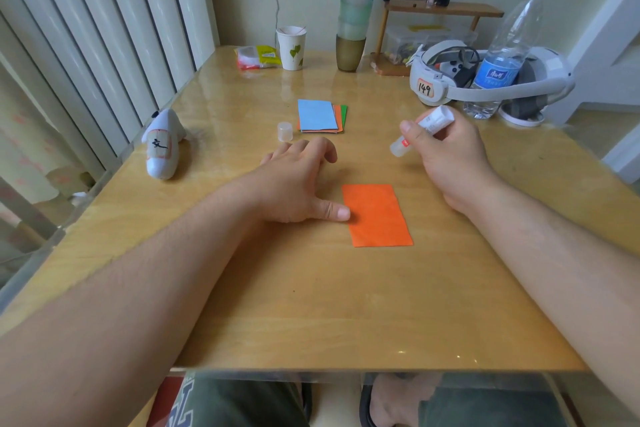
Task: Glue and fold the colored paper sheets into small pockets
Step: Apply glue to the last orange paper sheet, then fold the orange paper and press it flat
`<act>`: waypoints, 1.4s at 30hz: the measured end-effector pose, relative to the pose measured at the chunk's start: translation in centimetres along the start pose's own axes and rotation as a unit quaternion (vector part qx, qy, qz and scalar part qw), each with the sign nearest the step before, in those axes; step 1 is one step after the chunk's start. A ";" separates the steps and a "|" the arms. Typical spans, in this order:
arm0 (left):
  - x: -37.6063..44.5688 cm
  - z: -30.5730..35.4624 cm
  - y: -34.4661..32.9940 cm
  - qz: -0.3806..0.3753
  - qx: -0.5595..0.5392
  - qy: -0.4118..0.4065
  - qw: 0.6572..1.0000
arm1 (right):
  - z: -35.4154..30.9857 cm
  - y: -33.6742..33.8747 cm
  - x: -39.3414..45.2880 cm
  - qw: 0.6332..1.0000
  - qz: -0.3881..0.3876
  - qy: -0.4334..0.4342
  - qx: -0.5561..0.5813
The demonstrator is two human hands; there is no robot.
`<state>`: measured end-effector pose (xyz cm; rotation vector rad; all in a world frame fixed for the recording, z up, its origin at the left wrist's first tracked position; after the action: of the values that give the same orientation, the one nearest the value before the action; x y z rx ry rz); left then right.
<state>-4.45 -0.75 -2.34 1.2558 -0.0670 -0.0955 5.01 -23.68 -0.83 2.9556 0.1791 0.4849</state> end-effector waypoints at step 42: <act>1.6 -1.6 0.3 0.245 -0.091 0.154 0.953 | 0.3 2.8 -0.2 0.918 -0.065 0.042 -0.388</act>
<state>-2.66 0.68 -2.56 1.0252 -0.0964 0.5130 5.20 -26.47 -0.69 2.1327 0.1462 0.5136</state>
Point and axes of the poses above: each hand's wrist, its own x-axis towards the middle knuckle, its own y-axis out of the back of the hand, z = x × y, the point moved 2 cm from there along x, towards the middle knuckle, and after that the axes turned 6 degrees about x, right-handed, at the moved point
